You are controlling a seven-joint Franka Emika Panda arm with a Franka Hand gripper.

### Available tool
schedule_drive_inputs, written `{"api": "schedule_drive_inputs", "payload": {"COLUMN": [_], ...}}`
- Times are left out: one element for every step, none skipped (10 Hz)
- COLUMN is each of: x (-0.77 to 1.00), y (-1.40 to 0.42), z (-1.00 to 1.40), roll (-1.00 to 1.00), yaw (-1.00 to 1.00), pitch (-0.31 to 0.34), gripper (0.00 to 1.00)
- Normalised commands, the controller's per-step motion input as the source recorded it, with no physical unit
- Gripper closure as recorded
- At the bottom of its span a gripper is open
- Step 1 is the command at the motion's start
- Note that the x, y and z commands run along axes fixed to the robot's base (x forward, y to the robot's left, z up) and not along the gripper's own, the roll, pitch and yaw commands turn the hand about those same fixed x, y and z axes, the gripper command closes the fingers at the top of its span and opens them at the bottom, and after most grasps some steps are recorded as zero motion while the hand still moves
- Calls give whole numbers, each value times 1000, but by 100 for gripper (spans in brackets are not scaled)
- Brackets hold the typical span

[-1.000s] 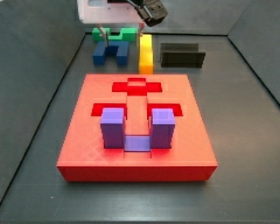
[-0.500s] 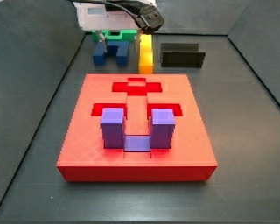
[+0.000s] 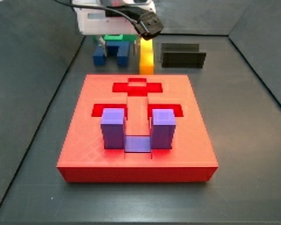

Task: Pick up the blue object. Move up. Place the blue object on the fixture. Regrasp the blue object. Move to above the board. Insert the blue object.
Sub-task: Pick up the blue object.

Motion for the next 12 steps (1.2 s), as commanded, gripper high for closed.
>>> {"api": "schedule_drive_inputs", "payload": {"x": [0, 0, 0, 0, 0, 0, 0, 0, 0, 0, 0, 0], "y": [0, 0, -80, 0, 0, 0, 0, 0, 0, 0, 0, 0], "z": [-269, -271, -114, -51, -43, 0, 0, 0, 0, 0, 0, 0], "roll": [-90, -89, -99, -66, -31, 17, 0, 0, 0, 0, 0, 0], "yaw": [0, 3, 40, 0, 0, 0, 0, 0, 0, 0, 0, 0], "pitch": [-124, -127, -93, -59, -41, 0, 0, 0, 0, 0, 0, 0], "gripper": [0, 0, 0, 0, 0, 0, 0, 100, 100, 100, 100, 100]}}
